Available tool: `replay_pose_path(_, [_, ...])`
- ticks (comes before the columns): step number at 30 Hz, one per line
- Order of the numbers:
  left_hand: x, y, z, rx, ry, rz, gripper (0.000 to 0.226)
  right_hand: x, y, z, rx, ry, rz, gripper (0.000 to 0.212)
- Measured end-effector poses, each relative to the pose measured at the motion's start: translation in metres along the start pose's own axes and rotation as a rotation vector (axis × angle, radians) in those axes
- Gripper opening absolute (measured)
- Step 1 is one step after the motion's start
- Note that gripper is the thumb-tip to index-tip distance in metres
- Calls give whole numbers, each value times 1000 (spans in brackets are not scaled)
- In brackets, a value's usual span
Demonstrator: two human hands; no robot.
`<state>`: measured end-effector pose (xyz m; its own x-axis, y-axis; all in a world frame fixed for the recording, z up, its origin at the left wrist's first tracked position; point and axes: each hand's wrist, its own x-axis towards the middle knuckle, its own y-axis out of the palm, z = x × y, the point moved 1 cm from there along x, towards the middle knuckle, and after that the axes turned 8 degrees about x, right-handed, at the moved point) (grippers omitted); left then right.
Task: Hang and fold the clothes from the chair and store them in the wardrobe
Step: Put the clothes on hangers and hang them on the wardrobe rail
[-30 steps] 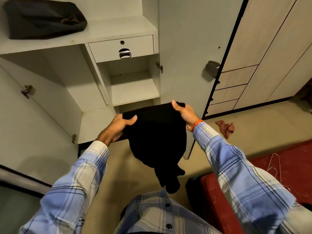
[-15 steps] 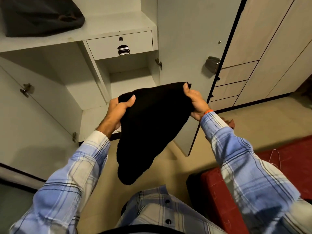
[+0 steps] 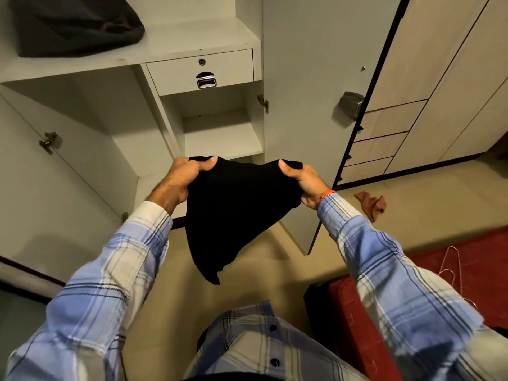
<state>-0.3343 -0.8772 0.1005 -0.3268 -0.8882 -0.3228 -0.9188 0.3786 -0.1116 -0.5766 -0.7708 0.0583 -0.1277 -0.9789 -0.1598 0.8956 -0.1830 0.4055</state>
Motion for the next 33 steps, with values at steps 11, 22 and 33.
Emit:
replay_pose_path(11, [6, -4, 48, 150, 95, 92, 18, 8, -5, 14, 15, -12, -198, 21])
replay_pose_path(22, [3, 7, 37, 189, 243, -57, 21, -13, -17, 25, -364, 106, -190, 26])
replay_pose_path(33, [-6, 15, 7, -161, 86, -77, 24, -11, -21, -9, 60, 56, 56, 49])
